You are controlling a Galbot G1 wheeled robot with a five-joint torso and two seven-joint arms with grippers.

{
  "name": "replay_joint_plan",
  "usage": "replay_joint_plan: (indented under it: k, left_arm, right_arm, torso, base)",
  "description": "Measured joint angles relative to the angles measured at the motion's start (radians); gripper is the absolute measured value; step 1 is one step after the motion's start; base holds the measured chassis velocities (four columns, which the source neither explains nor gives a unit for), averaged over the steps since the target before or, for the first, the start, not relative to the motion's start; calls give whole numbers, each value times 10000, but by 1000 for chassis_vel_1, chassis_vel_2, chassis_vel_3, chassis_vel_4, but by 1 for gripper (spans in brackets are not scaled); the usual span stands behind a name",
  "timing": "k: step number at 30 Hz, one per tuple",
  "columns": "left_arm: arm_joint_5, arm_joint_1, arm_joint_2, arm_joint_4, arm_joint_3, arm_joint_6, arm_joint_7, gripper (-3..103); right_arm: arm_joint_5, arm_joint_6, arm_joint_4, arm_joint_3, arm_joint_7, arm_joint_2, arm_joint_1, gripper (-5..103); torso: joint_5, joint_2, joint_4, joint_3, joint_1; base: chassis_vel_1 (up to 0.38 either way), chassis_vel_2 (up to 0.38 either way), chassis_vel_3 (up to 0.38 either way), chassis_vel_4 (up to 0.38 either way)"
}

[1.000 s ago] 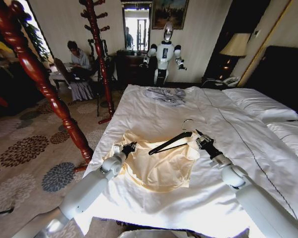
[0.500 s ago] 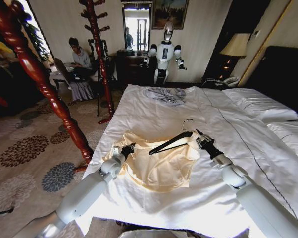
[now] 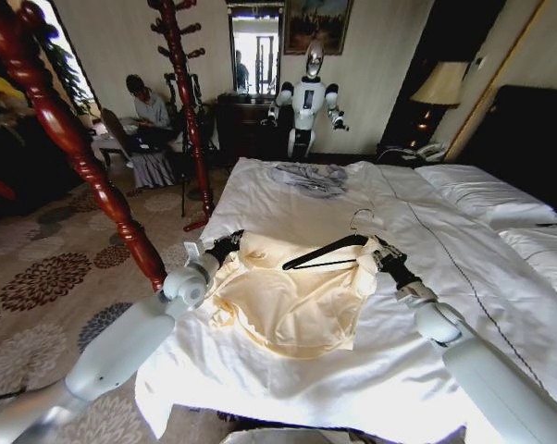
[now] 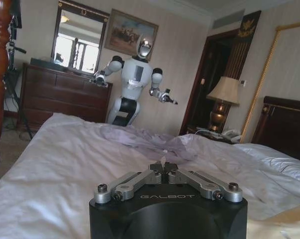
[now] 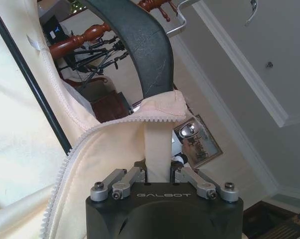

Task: Pick up the clothes from the bed and hang them on the clothes hanger.

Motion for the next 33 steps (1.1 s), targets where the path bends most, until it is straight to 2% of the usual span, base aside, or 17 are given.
replay_joint_plan:
  k: [3, 5, 10, 14, 20, 26, 33]
  left_arm:
    - [-217, -478, 147, -48, 201, 28, -89, 1]
    - [-582, -1206, 243, -159, 489, 107, -275, 1]
    - [-1128, -1981, 175, -412, 858, 286, -691, 1]
    - [-1426, -2730, -245, -564, 1861, 466, -1526, 1]
    - [-1517, -3029, -569, -771, 2571, 545, -1882, 1]
    - [-1496, -3124, -720, -822, 2899, 622, -1936, 1]
    - [-1010, -3228, -1347, -400, 3340, 636, -1965, 1]
  right_arm:
    - [126, -62, 77, 0, 0, -90, 135, 20]
    - [395, -250, 218, -5, -1, -270, 295, 20]
    - [538, -461, 286, -76, -18, -430, 406, 20]
    - [742, -829, 283, -155, -14, -351, 356, 20]
    - [1089, -1157, -143, -524, 118, -31, 453, 20]
    - [1230, -1262, -453, -782, 176, 119, 615, 20]
    - [1479, -1574, -762, -1393, 263, 366, 1061, 20]
  torso:
    - [1, 0, 2, 0, -1]
    - [0, 0, -1, 1, 1]
    - [1, 0, -1, 0, 0]
    - [0, 0, -4, 1, -1]
    - [2, 0, 0, 0, -1]
    - [2, 0, -2, 0, -1]
    - [0, 0, 0, 0, -1]
  base:
    - [0, 0, 0, 0]
    - [0, 0, 0, 0]
    - [0, 0, 0, 0]
    - [0, 0, 0, 0]
    - [0, 0, 0, 0]
    - [0, 0, 0, 0]
    - [0, 0, 0, 0]
